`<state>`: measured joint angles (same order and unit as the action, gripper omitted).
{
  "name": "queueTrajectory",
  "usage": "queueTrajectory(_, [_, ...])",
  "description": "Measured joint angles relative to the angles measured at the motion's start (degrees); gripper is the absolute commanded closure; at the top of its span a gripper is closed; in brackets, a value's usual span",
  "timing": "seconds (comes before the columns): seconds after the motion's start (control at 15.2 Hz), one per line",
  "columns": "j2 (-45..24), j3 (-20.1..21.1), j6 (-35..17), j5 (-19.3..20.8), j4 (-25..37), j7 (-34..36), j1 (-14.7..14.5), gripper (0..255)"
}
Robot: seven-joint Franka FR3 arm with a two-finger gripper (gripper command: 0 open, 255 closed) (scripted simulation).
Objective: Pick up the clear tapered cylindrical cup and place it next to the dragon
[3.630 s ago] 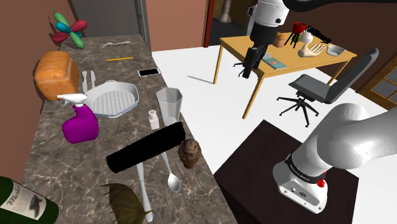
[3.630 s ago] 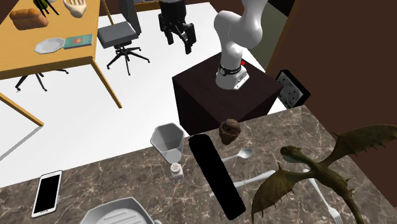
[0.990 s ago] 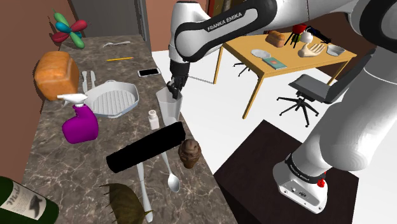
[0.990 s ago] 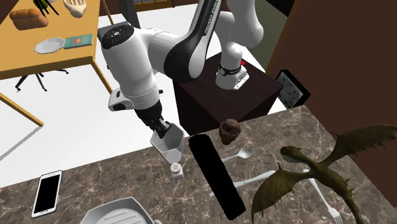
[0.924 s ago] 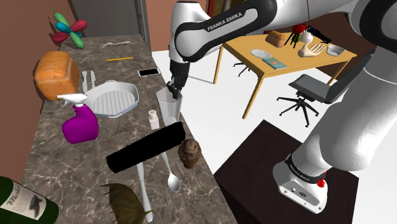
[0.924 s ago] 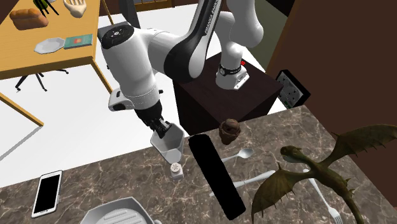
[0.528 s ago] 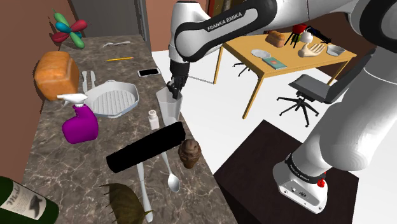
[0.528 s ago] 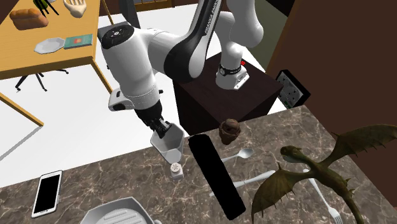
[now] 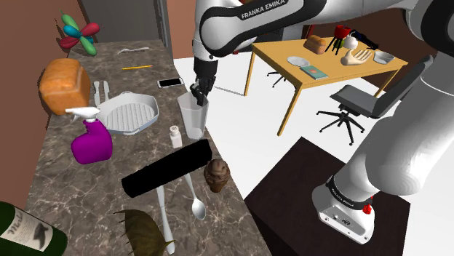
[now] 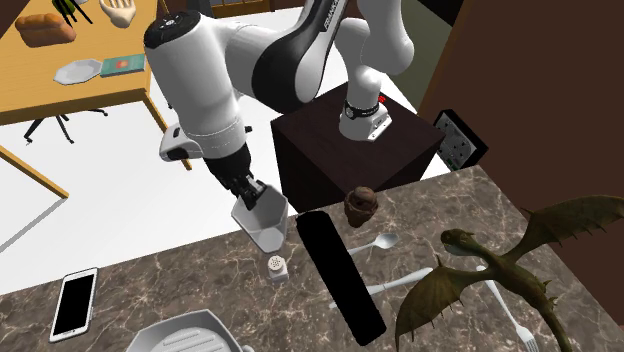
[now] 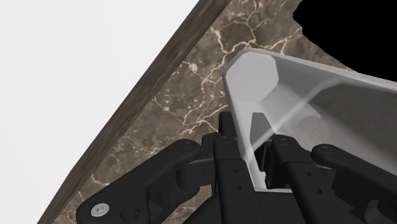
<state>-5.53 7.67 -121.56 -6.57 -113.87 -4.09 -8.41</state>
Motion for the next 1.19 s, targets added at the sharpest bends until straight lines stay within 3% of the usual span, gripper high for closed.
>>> queueTrajectory(1.19, [3.16,-0.08,13.21,0.22,10.11,1.28,0.14,255])
